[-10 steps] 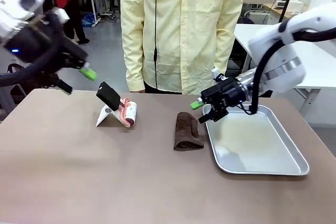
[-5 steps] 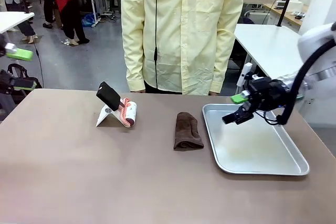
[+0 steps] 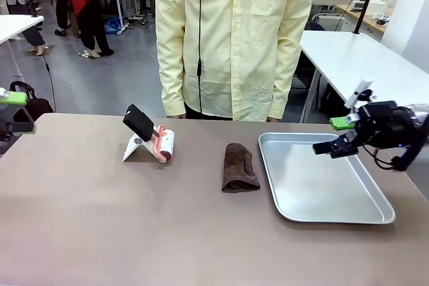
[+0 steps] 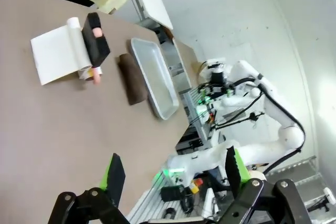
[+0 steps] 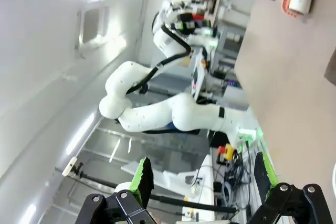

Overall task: Clean the surface of the table.
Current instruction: Return the Lint Roller and towel to their original positions.

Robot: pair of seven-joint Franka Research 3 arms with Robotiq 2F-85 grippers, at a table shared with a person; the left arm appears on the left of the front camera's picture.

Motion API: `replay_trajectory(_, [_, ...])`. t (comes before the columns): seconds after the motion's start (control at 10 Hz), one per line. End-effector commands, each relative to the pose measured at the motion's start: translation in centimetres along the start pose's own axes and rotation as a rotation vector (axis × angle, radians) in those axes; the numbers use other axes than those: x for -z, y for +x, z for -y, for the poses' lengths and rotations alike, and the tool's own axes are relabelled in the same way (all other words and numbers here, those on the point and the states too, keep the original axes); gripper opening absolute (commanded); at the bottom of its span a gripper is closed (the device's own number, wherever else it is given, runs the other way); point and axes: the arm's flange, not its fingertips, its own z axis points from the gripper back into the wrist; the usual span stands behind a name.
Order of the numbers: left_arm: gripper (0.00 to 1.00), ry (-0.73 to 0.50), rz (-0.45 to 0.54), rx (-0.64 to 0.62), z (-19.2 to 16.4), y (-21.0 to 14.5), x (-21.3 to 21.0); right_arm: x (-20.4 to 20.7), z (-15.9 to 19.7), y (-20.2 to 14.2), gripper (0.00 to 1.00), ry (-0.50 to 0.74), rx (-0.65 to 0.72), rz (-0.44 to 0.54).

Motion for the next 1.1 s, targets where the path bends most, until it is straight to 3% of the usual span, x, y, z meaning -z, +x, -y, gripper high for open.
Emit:
replay_trajectory(0.0, [1.00, -0.042, -0.059, 0.070, -2.3, 2.8, 1.8, 0.8, -1.7, -1.2, 1.00, -0.050, -0.003, 0.116])
replay_trajectory(0.1, [1.00, -0.033, -0.110, 0.033, -2.6, 3.7, 2.7, 1.1, -1.3, -0.7, 1.00, -0.098, 0.033, 0.170])
replay_trajectory(0.2, [1.00, -0.002, -0.037, 0.028, -1.3, 0.7, 1.3, -0.3, -0.8, -0.9, 1.00, -0.021, -0.013, 0.048])
replay_trajectory(1.0, [1.00, -0.002, -0.037, 0.028, -1.3, 0.7, 1.3, -0.3, -0.8, -0.9, 1.00, -0.021, -0.013, 0.048])
